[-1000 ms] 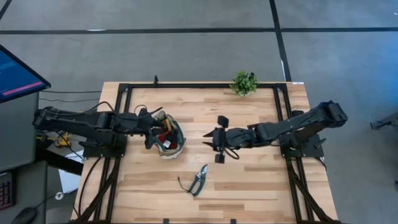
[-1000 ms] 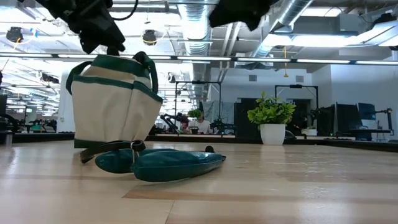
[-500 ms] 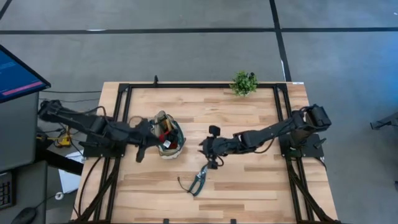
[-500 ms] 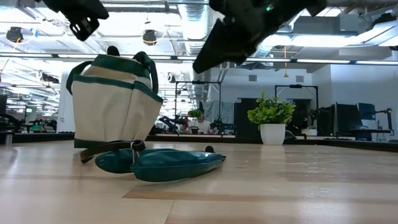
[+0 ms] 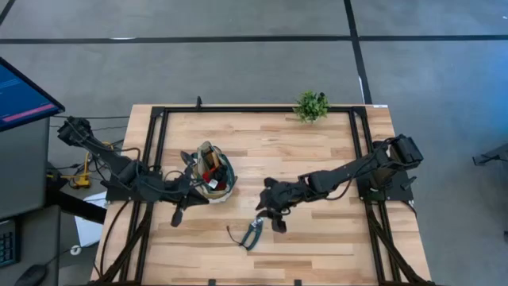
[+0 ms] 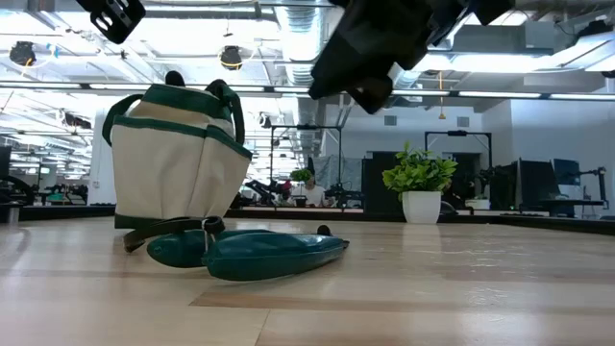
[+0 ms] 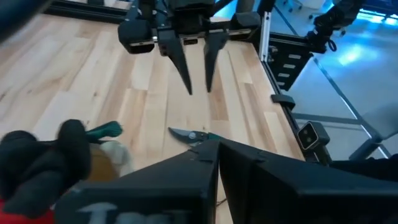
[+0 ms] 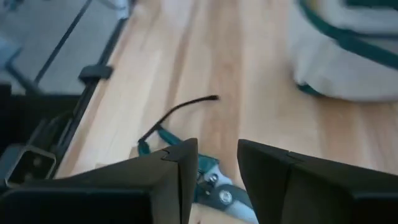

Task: Pick & Place Garden tools in Gardening bag
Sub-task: Put the green shear scissors into the green gardening bag

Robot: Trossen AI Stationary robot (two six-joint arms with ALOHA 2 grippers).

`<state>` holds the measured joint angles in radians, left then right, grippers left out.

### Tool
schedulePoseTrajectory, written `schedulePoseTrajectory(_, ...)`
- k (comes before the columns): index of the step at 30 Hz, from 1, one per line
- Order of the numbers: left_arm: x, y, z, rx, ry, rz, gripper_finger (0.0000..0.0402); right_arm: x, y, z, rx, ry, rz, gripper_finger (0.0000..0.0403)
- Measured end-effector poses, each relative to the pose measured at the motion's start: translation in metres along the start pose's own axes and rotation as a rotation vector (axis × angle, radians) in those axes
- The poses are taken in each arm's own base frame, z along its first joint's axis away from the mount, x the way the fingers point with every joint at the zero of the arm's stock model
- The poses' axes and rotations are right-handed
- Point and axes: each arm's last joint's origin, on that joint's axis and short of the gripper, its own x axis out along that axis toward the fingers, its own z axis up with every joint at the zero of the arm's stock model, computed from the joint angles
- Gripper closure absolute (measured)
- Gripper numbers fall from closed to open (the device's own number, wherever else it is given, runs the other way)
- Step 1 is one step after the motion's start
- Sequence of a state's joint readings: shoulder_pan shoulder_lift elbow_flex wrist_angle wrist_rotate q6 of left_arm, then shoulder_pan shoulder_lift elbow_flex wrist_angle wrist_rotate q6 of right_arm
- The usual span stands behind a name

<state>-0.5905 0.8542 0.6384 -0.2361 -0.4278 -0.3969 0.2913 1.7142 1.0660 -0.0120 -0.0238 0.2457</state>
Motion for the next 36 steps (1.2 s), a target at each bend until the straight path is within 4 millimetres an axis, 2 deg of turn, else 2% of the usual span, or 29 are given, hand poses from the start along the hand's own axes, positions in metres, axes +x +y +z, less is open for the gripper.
schedulePoseTrajectory(4, 0.007, -0.007, -0.001, 0.002, -0.007, -0.018, 0.04, 0.004, 0.019, -0.004, -0.145, -0.019, 0.048, 0.0296)
schedulePoseTrajectory(6, 0.011, -0.008, -0.002, 0.006, 0.002, -0.015, 0.04, 0.012, 0.025, -0.007, -0.18, -0.025, 0.064, 0.0296)
schedulePoseTrajectory(8, 0.013, -0.009, -0.003, 0.008, 0.005, -0.013, 0.04, 0.016, 0.03, -0.019, -0.204, 0.035, 0.065, 0.0296)
schedulePoseTrajectory(10, 0.015, -0.009, -0.004, 0.01, 0.01, -0.01, 0.04, 0.025, 0.035, -0.019, -0.211, 0.009, 0.078, 0.0296)
schedulePoseTrajectory(15, 0.014, -0.009, -0.002, 0.003, -0.003, -0.016, 0.04, 0.05, 0.033, -0.041, -0.218, 0.089, 0.069, 0.0296)
schedulePoseTrajectory(22, 0.014, -0.01, -0.002, 0.0, -0.007, -0.019, 0.04, 0.079, 0.032, -0.051, -0.214, 0.131, 0.061, 0.0296)
schedulePoseTrajectory(26, 0.014, -0.01, -0.002, 0.0, -0.008, -0.019, 0.04, 0.08, 0.037, -0.044, -0.238, 0.105, 0.077, 0.0296)
schedulePoseTrajectory(36, 0.014, -0.01, -0.001, -0.003, -0.013, -0.022, 0.04, 0.079, 0.043, -0.051, -0.249, 0.154, 0.124, 0.0296)
